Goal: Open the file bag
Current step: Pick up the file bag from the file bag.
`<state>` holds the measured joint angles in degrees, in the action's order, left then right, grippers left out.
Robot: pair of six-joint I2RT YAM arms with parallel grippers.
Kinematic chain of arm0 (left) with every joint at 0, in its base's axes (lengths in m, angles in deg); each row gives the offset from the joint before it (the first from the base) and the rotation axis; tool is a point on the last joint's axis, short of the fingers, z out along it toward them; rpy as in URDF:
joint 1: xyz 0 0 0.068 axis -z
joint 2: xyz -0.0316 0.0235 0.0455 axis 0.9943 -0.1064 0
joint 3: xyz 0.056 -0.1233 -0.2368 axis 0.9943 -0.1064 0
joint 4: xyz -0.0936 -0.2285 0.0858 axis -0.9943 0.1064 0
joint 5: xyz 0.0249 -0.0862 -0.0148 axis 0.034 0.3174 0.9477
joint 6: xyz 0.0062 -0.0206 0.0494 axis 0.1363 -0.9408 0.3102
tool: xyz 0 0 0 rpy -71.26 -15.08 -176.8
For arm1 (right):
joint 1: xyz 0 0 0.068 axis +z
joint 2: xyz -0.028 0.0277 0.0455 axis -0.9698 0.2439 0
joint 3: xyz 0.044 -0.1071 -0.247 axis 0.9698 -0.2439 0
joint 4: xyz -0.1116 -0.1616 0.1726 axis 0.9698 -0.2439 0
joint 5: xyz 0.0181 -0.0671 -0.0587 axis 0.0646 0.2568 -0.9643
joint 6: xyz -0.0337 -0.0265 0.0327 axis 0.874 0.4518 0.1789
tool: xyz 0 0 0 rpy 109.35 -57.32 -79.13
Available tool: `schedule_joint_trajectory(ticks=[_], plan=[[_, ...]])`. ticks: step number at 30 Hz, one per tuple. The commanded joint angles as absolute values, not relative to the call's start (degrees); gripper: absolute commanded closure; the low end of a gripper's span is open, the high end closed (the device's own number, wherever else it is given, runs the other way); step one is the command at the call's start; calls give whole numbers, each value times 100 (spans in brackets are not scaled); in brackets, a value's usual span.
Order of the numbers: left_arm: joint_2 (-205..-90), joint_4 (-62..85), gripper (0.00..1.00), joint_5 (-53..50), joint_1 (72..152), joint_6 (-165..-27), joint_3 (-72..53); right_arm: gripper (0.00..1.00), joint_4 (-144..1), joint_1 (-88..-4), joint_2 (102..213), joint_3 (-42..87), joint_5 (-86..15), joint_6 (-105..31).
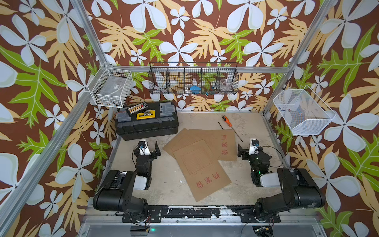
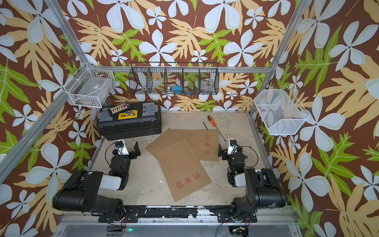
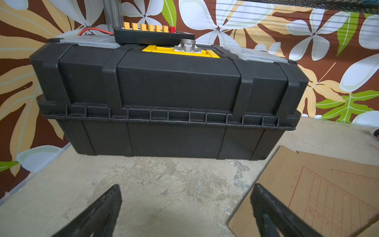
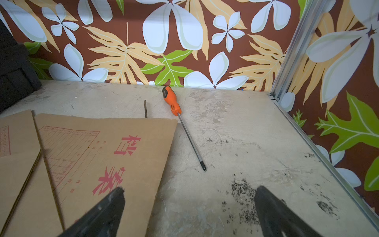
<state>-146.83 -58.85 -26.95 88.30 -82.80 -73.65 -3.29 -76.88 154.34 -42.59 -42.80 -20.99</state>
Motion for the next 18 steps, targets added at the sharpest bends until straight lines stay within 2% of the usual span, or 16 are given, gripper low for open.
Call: schedule_joint_trajectory(ticks=[1, 18], plan=[[-14676, -5887, 0, -2639, 8820, -8244, -7383, 0, -144, -7680, 15434, -4249, -4248, -2133], [-14466, -6134, 0, -2874, 8986, -8111, -7591, 0, -102, -7686, 15367, -4274, -4078, -2059]])
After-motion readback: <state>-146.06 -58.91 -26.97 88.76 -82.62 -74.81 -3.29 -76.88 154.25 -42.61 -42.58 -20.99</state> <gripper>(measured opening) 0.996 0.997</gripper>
